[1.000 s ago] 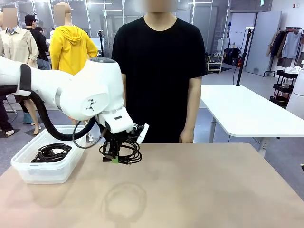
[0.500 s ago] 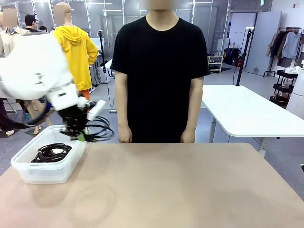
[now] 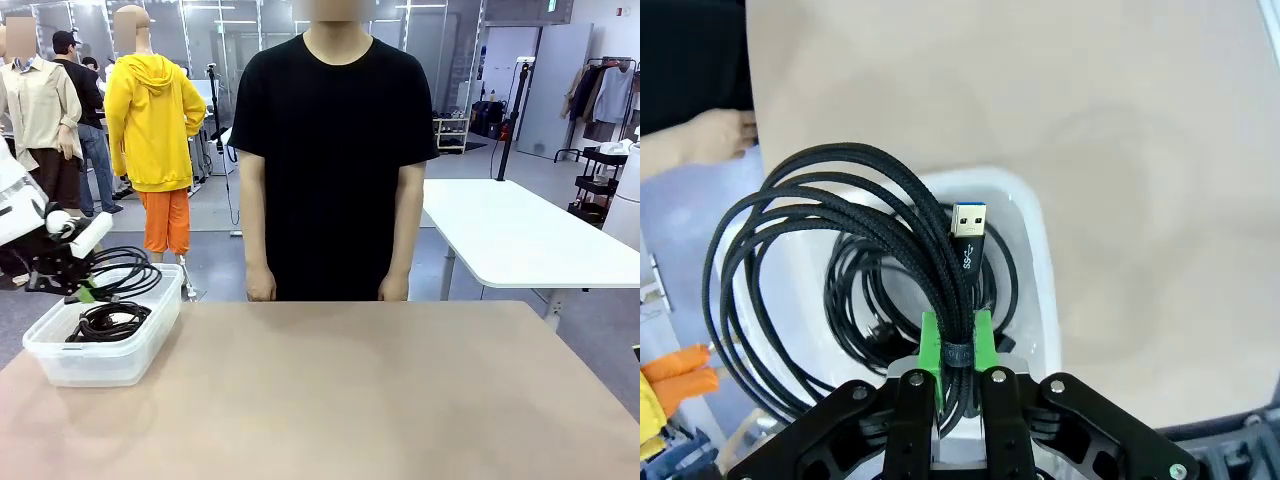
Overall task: Organize and store the cables.
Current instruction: Place the USB Extension Cable into the Organizing box.
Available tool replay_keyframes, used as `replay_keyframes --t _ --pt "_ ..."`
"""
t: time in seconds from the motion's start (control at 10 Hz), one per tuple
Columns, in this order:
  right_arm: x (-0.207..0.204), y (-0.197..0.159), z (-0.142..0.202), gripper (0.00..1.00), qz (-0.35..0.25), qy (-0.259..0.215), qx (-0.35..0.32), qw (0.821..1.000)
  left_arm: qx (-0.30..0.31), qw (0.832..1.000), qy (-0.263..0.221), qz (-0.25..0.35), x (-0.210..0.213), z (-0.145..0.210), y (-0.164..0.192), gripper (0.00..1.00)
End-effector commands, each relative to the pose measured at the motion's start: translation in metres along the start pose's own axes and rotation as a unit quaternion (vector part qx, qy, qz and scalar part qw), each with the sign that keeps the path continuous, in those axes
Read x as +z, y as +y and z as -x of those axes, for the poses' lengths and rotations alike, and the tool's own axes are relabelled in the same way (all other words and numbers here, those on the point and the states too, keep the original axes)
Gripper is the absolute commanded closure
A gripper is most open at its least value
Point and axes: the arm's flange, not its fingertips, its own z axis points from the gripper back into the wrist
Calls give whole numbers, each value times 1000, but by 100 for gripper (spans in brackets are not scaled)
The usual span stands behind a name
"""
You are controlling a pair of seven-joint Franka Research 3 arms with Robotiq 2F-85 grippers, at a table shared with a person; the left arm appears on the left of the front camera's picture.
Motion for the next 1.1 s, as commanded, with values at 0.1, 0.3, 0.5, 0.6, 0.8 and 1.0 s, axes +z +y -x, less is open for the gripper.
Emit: replay_keyframes --t 0.1,0.3,0.5,0.6,0.8,1.0 --pt "0 -1 -1 0 3 -7 0 1000 19 1000 14 -15 -26 25 10 85" --pt "0 -1 -1 0 3 -7 0 1000 42 999 23 -3 -56 39 22 85" --pt "0 -1 -1 0 3 -7 0 1000 62 998 30 5 -83 49 28 85" --pt "0 -1 -1 0 3 -7 0 1000 63 998 26 10 -98 53 32 85" --pt "0 -1 -1 0 3 -7 0 1000 75 997 26 18 -100 53 33 59" --pt "0 -1 -1 0 3 -7 0 1000 76 996 33 16 -99 50 33 21"
